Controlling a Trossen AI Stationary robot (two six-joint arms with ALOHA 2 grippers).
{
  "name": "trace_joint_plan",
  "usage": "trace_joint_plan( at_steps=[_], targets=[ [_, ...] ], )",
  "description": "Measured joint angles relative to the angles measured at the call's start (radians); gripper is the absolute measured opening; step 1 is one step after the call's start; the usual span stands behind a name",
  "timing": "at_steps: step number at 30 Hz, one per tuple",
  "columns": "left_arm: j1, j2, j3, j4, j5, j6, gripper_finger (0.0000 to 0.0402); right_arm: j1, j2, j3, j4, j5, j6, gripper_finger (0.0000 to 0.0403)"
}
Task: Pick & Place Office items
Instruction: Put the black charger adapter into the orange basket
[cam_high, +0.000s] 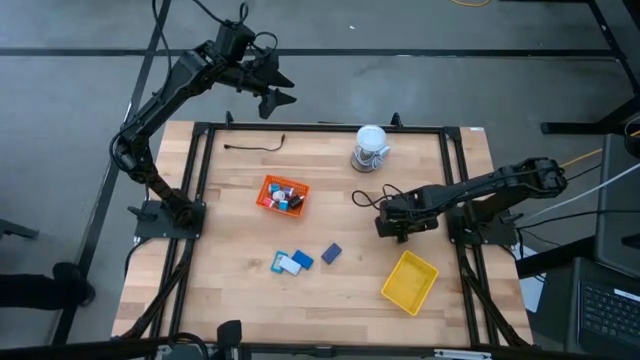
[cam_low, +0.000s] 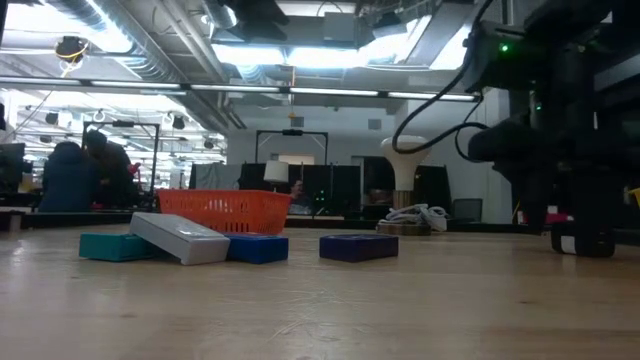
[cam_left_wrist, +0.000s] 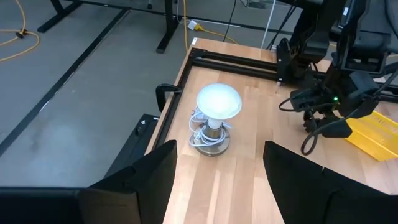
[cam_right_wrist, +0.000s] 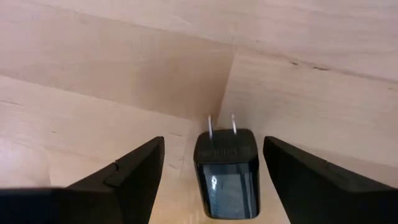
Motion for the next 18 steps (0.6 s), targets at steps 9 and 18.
trace_joint_plan(
  at_steps=[9, 18],
  targets=[
    [0.0, 0.0, 0.0, -0.017, 0.0, 0.002, 0.0235, -0.001, 0.037, 0.0, -0.003, -0.021, -0.053, 0.0278],
    [0.0, 0.0, 0.0, -0.017, -0.003, 0.008, 0.0235, -0.004, 0.121, 0.007, -0.001, -0.057, -0.105, 0.0274]
  ],
)
